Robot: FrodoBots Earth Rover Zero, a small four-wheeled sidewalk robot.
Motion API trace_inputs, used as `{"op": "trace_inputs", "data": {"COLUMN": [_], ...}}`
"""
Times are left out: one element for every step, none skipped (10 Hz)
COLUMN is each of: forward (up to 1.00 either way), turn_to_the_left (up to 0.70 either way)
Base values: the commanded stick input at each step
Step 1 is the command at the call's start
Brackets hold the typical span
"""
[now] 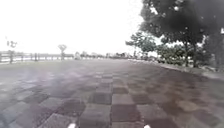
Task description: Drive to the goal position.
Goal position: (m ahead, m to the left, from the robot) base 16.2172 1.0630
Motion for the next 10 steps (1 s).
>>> {"op": "trace_inputs", "data": {"forward": [0.85,0.85,0.85,0.85,0.85,0.85,0.85,0.85,0.85,0.85], "turn_to_the_left": [0.01,0.01,0.01,0.01,0.01,0.01,0.01,0.01,0.01,0.01]}}
